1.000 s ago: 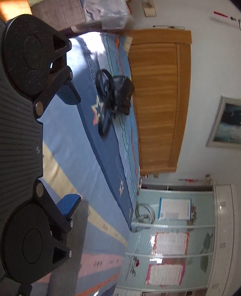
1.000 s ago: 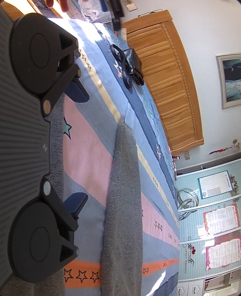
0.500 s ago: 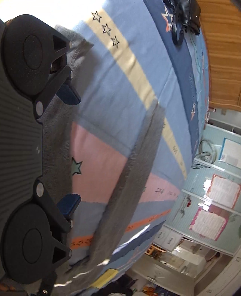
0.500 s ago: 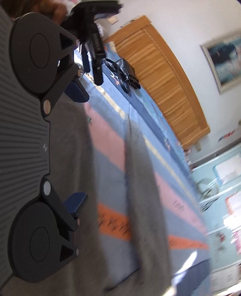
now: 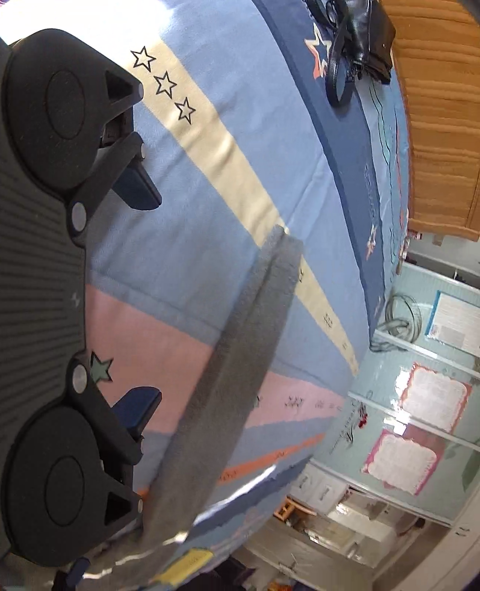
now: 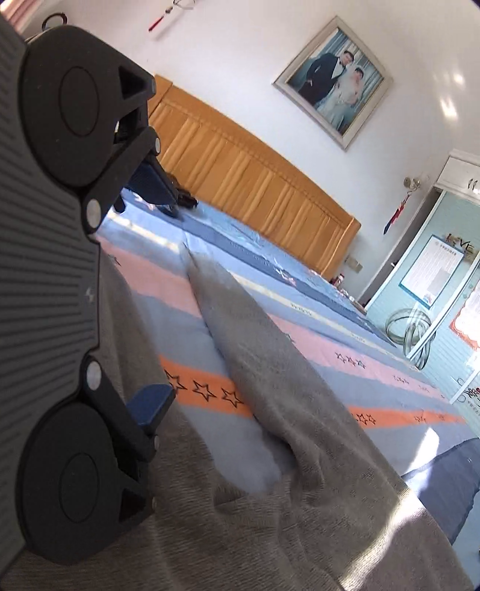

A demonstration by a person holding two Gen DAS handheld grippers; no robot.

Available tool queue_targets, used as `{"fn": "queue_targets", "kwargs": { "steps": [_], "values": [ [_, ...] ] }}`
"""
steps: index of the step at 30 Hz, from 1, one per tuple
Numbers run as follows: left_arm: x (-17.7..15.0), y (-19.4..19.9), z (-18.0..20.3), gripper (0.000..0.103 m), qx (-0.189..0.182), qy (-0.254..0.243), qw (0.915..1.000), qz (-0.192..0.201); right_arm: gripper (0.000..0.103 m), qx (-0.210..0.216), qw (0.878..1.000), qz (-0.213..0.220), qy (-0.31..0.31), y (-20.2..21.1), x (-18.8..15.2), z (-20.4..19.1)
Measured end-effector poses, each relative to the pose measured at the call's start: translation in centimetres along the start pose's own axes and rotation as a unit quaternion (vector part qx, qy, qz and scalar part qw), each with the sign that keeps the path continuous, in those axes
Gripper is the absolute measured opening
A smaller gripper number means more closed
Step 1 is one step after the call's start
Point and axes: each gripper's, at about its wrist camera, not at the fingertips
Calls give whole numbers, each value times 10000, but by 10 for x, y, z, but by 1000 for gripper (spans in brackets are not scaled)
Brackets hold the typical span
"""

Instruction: Fold clothes

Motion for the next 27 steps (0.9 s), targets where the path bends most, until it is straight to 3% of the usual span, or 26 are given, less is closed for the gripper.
{"fn": "queue_targets", "kwargs": {
  "steps": [3,6,8,10,15,17,19,21,25,27],
  "values": [
    [-6,11,0,102,-523,250,9983,-33,103,380,9987,-198,-287,4,-7,2],
    [-26,3,-2,102,-902,415,9941,-436,103,590,9967,-83,-549,20,-14,6],
    [-41,-13,-3,102,-764,310,9940,-716,103,755,9929,208,-898,36,-16,18],
    [-47,-28,-4,102,-541,-47,9959,-720,103,817,9875,537,-1239,55,-19,31],
    [-40,-43,7,97,137,-538,9955,-764,103,-37,9843,1185,-1307,97,-7,57],
    [-34,-36,10,97,237,-363,9965,-709,103,-281,9846,1242,-1199,103,-1,59],
    [-33,-22,18,98,19,-235,9981,-564,103,-421,9849,1257,-1114,106,5,61],
    [-34,-13,34,100,-382,-200,9977,-523,103,-210,9855,1217,-1163,103,7,65],
    [-40,-19,81,102,-1310,-101,9890,-687,103,-49,9941,735,-797,81,18,60],
    [-51,-32,112,102,-1604,-68,9831,-877,103,59,9977,370,-573,65,27,52]
  ]
}}
Point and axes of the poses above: each gripper's, at about its wrist camera, not at the fingertips, and y roughly against the way its jaws point, z to its right, x to its top, and after that the axes turned 2 degrees about -x, right-handed
